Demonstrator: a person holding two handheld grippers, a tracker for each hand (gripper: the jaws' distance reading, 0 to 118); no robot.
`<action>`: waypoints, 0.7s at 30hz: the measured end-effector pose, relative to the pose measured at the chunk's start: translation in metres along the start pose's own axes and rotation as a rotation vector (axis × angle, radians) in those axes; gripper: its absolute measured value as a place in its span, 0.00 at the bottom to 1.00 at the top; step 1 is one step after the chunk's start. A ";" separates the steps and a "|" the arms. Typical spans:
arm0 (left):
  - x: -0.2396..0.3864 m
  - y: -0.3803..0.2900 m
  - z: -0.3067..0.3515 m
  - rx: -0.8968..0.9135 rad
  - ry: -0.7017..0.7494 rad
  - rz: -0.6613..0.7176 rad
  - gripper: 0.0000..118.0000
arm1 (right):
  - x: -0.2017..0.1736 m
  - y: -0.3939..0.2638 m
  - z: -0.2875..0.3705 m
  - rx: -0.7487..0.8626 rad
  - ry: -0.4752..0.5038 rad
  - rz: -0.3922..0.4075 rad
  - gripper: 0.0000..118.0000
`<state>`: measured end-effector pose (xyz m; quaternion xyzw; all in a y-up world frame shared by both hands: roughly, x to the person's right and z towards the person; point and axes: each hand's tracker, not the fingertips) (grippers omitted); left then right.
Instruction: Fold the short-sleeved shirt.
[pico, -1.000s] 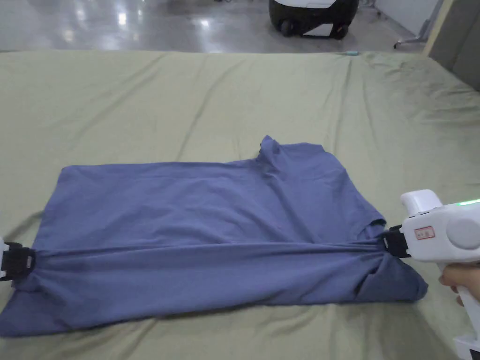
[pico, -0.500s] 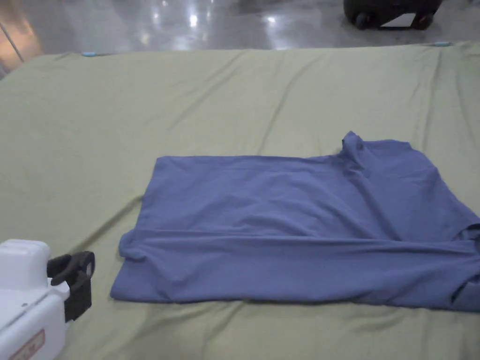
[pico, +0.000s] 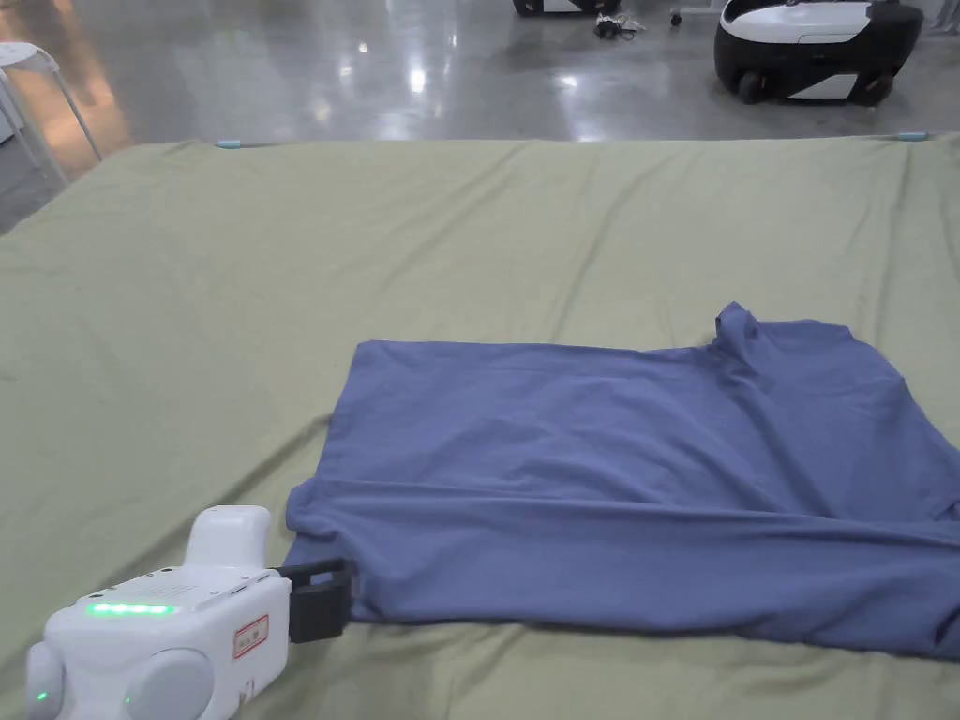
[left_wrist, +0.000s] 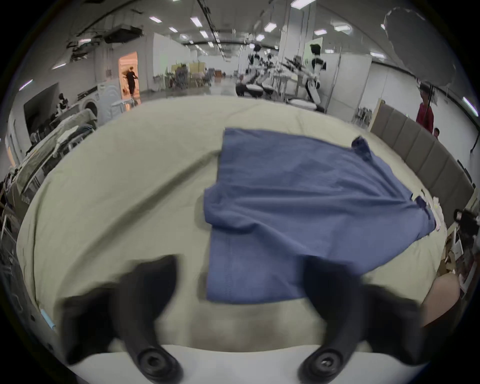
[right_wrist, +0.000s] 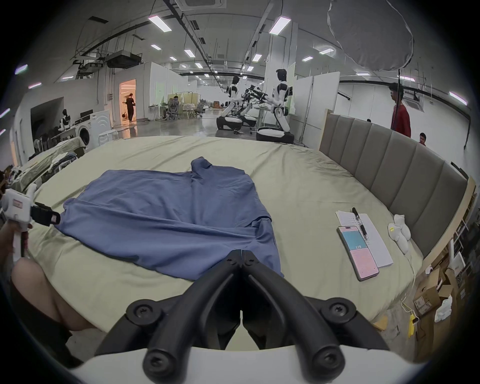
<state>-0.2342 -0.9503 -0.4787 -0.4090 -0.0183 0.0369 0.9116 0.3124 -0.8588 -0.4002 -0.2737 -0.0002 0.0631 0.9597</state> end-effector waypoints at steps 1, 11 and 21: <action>0.002 0.000 -0.006 -0.025 0.000 -0.020 0.97 | -0.001 0.000 0.001 0.006 -0.003 0.007 0.00; 0.025 -0.002 0.008 0.021 0.017 -0.073 0.03 | 0.014 -0.017 -0.015 -0.027 -0.017 0.000 0.00; 0.014 0.005 0.035 0.061 -0.052 -0.046 0.03 | 0.066 -0.048 -0.088 -0.295 0.042 -0.159 0.90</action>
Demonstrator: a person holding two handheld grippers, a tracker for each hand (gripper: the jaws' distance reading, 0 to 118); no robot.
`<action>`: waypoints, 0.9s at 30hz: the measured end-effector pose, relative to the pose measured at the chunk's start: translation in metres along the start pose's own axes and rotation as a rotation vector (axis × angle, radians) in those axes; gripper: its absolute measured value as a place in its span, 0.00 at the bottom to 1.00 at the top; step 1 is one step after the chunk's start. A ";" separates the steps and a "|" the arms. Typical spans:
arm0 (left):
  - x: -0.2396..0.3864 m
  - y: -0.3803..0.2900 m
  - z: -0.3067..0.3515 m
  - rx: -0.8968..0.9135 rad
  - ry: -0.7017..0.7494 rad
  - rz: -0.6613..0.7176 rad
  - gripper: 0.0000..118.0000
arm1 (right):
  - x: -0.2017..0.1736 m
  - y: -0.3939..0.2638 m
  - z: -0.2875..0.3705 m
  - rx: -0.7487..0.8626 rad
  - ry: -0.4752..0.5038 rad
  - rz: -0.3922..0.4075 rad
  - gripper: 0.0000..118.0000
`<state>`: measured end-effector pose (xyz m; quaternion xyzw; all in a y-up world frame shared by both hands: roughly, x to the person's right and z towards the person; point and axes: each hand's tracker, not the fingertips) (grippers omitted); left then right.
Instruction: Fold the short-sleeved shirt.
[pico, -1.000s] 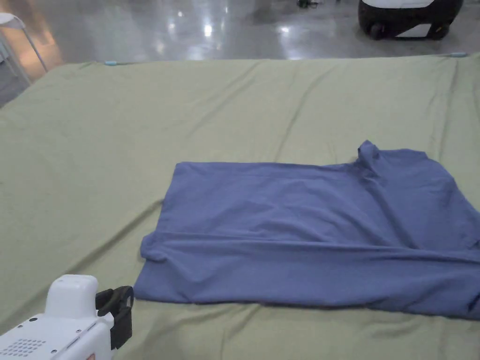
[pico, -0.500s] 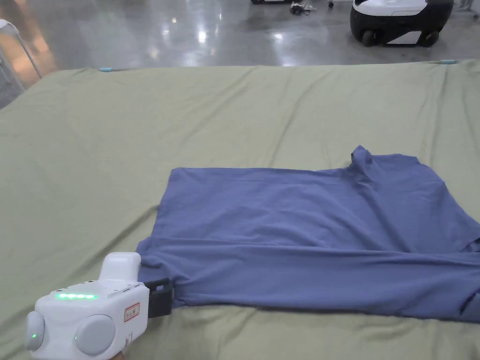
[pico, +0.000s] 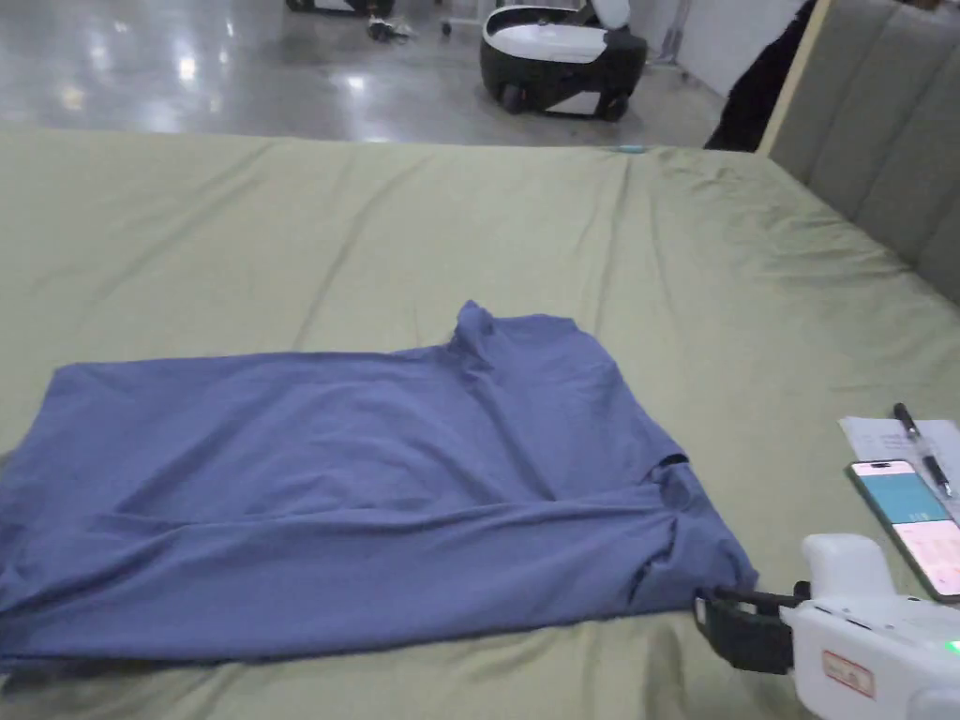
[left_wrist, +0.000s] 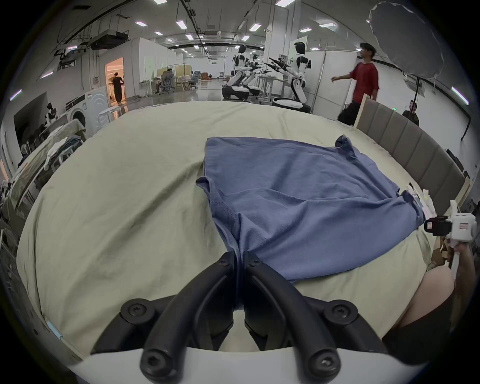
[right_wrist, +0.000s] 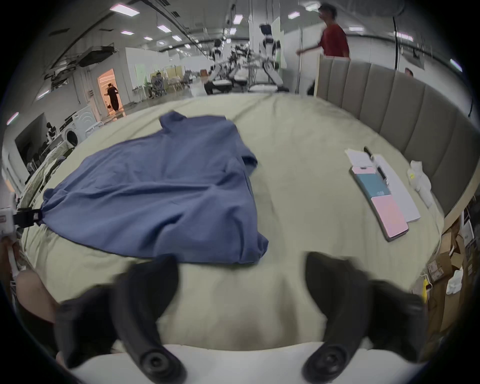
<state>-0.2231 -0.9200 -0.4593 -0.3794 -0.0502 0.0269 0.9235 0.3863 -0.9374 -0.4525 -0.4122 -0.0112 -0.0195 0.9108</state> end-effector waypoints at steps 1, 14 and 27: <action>0.000 0.000 0.000 -0.003 -0.002 0.001 0.03 | -0.001 0.003 -0.009 0.017 -0.006 0.016 0.86; -0.007 -0.009 0.000 -0.030 -0.015 0.011 0.03 | 0.002 0.016 -0.028 0.046 0.070 -0.004 0.09; -0.028 -0.045 0.101 0.001 -0.059 0.068 0.03 | -0.009 -0.023 0.074 0.016 0.176 0.081 0.09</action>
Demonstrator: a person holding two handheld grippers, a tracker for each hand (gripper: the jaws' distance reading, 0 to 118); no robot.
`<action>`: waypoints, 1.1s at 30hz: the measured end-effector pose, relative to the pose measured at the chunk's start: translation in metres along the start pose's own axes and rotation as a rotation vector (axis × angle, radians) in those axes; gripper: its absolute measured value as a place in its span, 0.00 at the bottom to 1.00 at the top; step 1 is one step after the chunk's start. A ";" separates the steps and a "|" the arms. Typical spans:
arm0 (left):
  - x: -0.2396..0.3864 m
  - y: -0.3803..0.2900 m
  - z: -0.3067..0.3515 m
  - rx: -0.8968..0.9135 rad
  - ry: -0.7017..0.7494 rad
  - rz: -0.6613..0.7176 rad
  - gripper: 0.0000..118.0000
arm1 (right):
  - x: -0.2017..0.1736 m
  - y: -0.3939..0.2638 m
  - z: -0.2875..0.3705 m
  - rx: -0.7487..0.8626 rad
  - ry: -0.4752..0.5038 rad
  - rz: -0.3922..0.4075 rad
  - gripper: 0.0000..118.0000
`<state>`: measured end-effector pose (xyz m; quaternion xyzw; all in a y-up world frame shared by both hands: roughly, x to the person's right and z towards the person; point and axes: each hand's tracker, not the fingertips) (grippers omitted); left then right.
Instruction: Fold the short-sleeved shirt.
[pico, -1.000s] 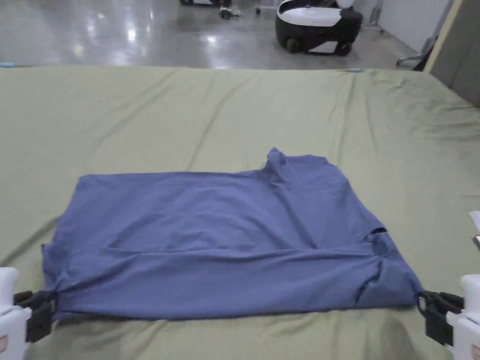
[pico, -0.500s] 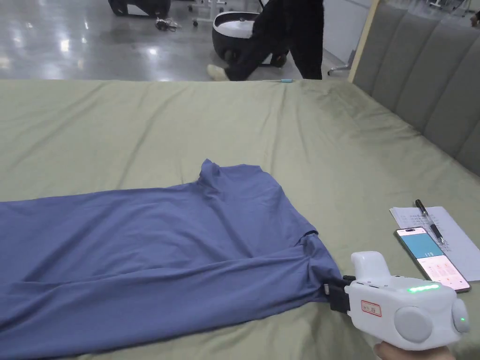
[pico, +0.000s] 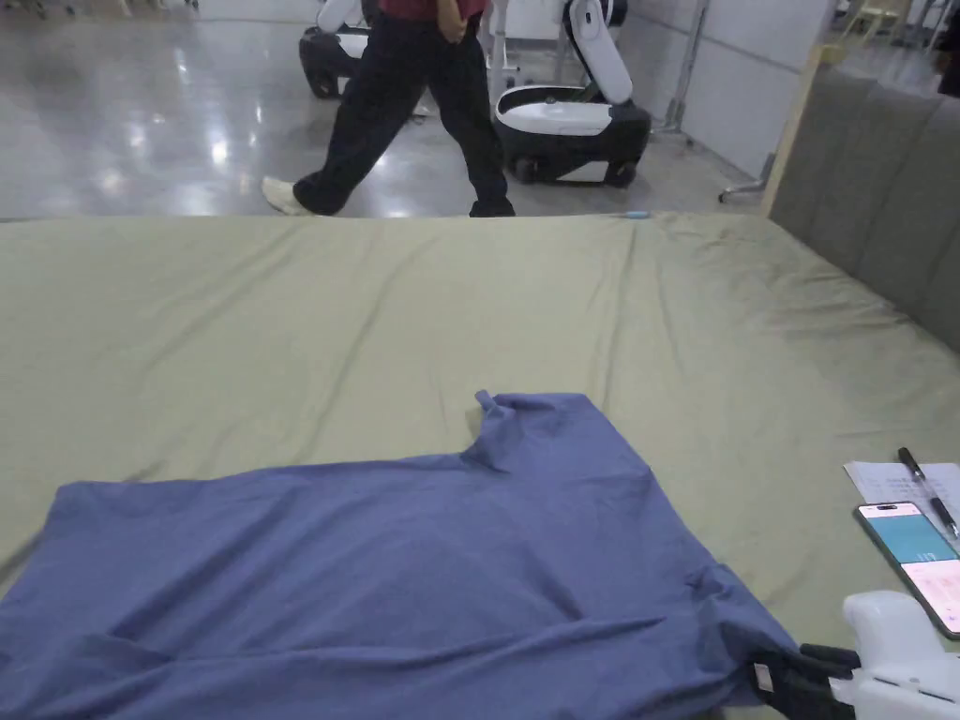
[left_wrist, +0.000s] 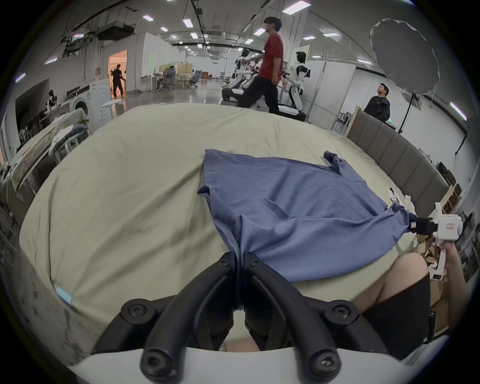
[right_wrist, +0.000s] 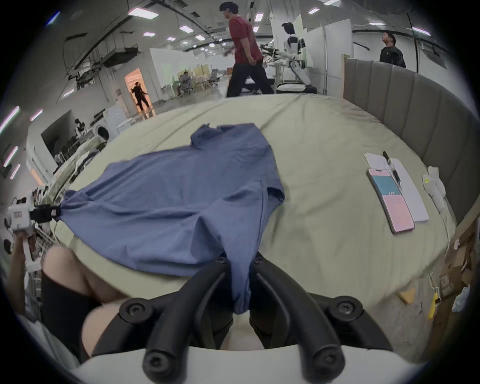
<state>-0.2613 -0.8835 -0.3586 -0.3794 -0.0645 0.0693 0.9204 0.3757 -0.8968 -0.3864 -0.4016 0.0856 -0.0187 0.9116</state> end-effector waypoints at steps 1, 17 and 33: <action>-0.003 -0.008 0.003 -0.015 -0.004 0.012 0.03 | 0.000 -0.009 0.002 -0.024 -0.011 0.010 0.09; 0.005 -0.031 0.032 0.252 0.061 0.028 0.99 | -0.016 -0.017 0.042 0.149 0.032 -0.066 0.96; -0.002 0.136 -0.106 0.219 0.122 -0.092 0.00 | -0.102 0.147 -0.032 0.380 -0.125 0.094 0.00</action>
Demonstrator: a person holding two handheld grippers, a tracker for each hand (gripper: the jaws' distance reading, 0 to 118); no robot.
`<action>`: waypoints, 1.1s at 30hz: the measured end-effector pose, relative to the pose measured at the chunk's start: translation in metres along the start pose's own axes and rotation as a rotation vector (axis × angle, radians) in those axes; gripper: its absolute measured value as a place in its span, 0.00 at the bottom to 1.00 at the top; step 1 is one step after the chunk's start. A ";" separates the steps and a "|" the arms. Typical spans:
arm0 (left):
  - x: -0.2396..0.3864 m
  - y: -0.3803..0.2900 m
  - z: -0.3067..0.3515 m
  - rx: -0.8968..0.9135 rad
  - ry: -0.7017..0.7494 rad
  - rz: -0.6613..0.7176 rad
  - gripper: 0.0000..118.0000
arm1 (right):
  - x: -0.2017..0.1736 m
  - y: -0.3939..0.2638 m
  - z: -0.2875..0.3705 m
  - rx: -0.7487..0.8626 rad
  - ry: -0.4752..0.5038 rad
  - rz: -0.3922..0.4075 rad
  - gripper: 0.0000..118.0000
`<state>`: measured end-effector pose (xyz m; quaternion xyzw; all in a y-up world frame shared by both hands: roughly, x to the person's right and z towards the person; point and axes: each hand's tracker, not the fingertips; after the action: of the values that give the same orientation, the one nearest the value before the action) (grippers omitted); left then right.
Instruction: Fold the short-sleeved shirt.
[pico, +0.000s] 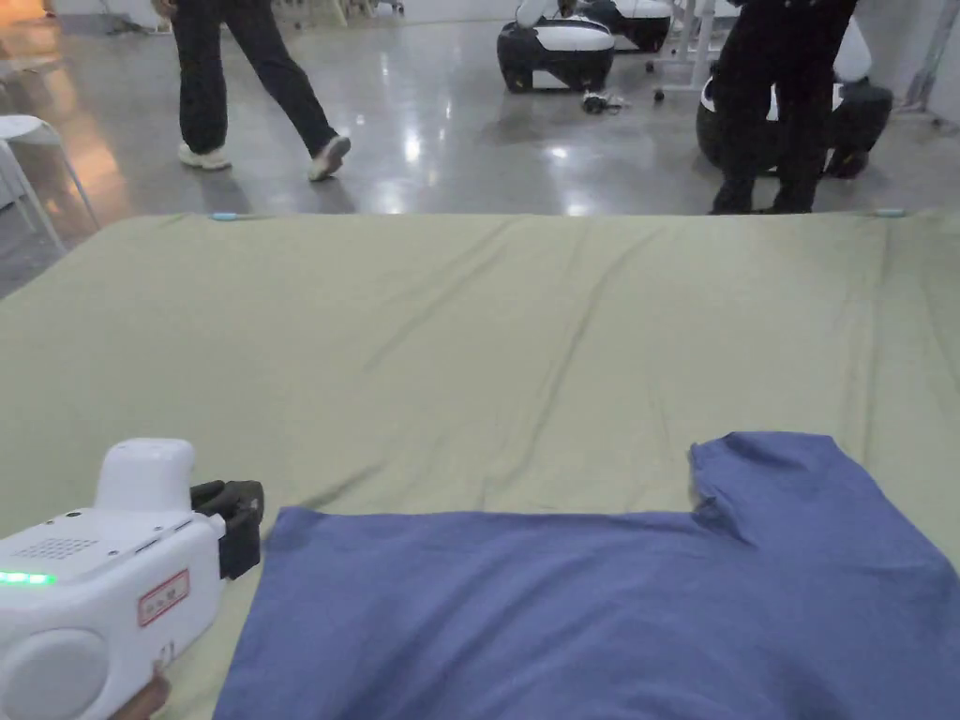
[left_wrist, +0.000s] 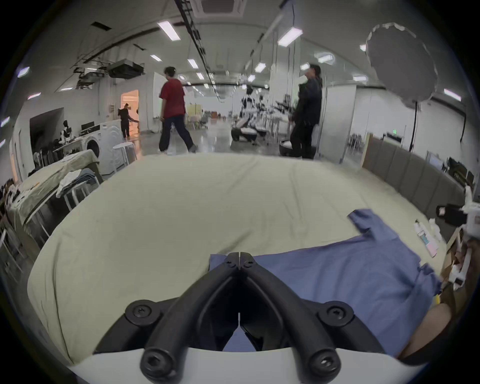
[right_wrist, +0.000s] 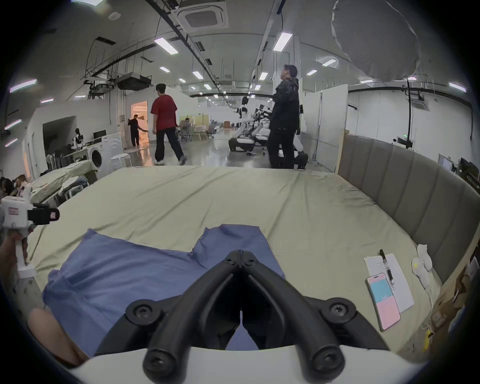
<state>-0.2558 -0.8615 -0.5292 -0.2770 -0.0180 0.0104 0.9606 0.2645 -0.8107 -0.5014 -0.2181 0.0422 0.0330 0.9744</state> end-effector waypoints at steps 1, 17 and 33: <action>-0.004 0.002 -0.015 -0.016 0.022 -0.003 0.00 | 0.011 -0.001 -0.012 -0.018 0.015 -0.009 0.00; -0.013 -0.029 -0.127 -0.251 0.078 0.046 0.00 | 0.020 -0.022 -0.092 -0.214 0.066 -0.003 0.00; 0.015 -0.009 -0.063 -0.168 -0.027 -0.046 0.00 | 0.106 -0.031 -0.227 -0.552 -0.031 -0.143 0.67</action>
<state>-0.2386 -0.9024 -0.5775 -0.3562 -0.0381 -0.0096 0.9336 0.3568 -0.9313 -0.7034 -0.4770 0.0014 -0.0221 0.8786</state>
